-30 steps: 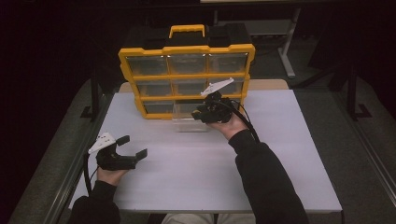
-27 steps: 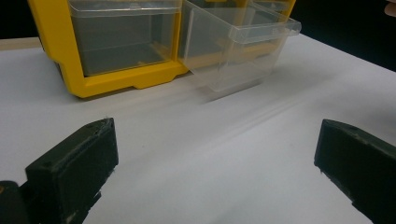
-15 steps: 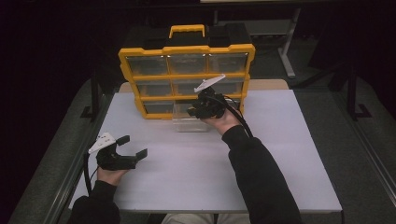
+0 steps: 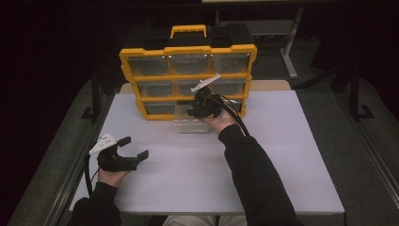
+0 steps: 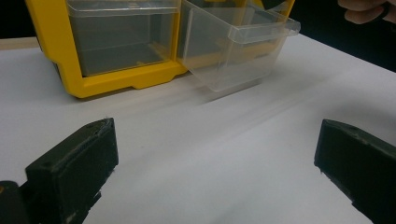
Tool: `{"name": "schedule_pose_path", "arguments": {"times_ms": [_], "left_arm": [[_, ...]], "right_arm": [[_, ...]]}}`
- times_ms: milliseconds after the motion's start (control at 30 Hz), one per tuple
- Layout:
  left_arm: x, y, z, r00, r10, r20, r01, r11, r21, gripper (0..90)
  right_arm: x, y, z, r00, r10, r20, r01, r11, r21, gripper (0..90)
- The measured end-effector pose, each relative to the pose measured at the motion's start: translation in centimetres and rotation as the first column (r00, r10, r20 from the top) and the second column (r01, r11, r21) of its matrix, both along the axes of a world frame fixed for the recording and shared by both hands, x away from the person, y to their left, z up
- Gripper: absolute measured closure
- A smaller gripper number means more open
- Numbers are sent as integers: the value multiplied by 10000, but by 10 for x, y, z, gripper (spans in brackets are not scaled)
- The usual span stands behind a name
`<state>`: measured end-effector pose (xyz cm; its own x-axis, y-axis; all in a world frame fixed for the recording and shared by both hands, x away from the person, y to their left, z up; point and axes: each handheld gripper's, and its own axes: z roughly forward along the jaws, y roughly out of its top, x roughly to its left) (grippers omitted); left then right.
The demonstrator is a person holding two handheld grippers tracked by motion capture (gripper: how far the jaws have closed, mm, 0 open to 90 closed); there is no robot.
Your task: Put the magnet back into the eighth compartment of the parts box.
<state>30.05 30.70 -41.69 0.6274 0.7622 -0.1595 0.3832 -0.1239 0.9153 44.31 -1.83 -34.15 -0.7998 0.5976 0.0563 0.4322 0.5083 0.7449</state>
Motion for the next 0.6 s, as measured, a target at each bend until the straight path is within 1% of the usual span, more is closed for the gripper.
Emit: {"name": "schedule_pose_path", "arguments": {"times_ms": [33, 100, 433, 600], "left_arm": [[0, 0, 0, 10000, 2, -2, -2, 10000, 7, 0], [0, 0, 0, 10000, 1, -3, -1, 10000, -6, 0], [1, 0, 0, 10000, -3, -22, 3, 10000, -16, 0], [1, -1, 0, 10000, -17, -45, 17, 10000, 21, 0]], "right_arm": [[1, 1, -1, 10000, -33, -57, 33, 10000, -25, 616], [3, 2, -3, 10000, -41, -17, 40, 9999, -137, 616], [13, 5, -12, 9992, -262, -303, 254, 9993, -277, 616], [14, 7, -15, 9992, -318, -235, 311, 9991, -276, 616]]}}
